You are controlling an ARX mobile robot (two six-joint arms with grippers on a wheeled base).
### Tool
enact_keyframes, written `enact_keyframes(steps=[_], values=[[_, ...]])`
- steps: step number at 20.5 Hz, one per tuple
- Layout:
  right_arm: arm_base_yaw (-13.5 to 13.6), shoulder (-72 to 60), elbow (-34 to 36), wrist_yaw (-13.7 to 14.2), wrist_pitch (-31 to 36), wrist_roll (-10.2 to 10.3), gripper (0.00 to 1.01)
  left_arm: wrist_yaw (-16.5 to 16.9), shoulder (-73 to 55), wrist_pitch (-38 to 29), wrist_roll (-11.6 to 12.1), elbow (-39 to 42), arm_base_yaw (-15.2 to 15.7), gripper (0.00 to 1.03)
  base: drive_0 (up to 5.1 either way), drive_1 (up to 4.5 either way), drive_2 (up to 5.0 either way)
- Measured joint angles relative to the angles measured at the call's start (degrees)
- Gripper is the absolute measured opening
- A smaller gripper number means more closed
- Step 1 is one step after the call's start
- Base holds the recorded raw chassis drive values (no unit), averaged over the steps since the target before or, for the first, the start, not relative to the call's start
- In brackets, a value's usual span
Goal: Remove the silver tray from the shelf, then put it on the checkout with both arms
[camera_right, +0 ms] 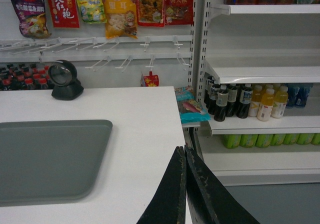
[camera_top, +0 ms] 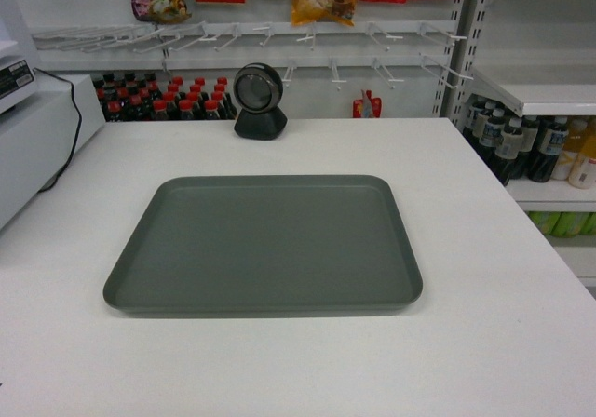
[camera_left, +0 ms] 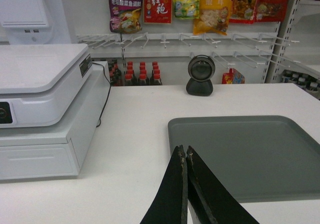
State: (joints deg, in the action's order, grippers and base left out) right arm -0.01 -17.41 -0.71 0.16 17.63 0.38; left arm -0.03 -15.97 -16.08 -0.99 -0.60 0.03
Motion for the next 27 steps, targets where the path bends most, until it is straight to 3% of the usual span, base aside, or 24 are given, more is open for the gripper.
enact_keyframes(steps=[7,8,9,11,13,14,17,23,25,27], values=[[0.00,6.21,0.00,0.00,-6.38,0.00,0.02,0.00,5.73,5.84,0.00,0.00,0.00,0.01,0.0,0.00,0.0],[0.00,7.17,0.00,0.00,-7.28,0.00,0.02,-0.02,7.48,8.48,0.00,-0.09,0.00,0.01,0.0,0.00,0.0],[0.00,7.87,0.00,0.02,-8.17,-0.02,0.02,0.13,12.07,15.28,0.02,-0.02,0.00,0.01,0.0,0.00,0.0],[0.00,16.52,-0.02,-0.22,-18.03,-0.02,0.02,-0.24,15.39,15.45,-0.02,-0.37,-0.04,0.01,0.0,0.00,0.0],[0.00,17.18,0.00,-0.17,-17.66,-0.04,0.02,-0.04,15.39,16.35,0.00,-0.02,-0.02,0.01,0.0,0.00,0.0],[0.00,17.18,0.00,-0.17,-17.88,-0.04,0.11,0.00,15.39,16.31,0.00,-0.02,-0.02,0.07,0.0,0.00,0.0],[0.00,17.18,0.00,-0.20,-17.88,-0.02,0.47,0.02,15.39,16.31,0.00,-0.02,-0.02,0.43,0.0,0.00,0.0],[0.00,17.18,0.00,-0.20,-17.88,-0.04,0.71,0.02,15.39,16.31,0.00,-0.02,-0.02,0.67,0.0,0.00,0.0],[0.00,17.18,0.00,-0.20,-17.88,-0.02,0.75,0.02,15.39,16.31,0.00,-0.02,-0.02,0.72,0.0,0.00,0.0],[0.00,17.18,0.00,-0.20,-17.88,-0.02,0.92,0.02,15.39,16.31,0.00,-0.02,-0.02,0.87,0.0,0.00,0.0]])
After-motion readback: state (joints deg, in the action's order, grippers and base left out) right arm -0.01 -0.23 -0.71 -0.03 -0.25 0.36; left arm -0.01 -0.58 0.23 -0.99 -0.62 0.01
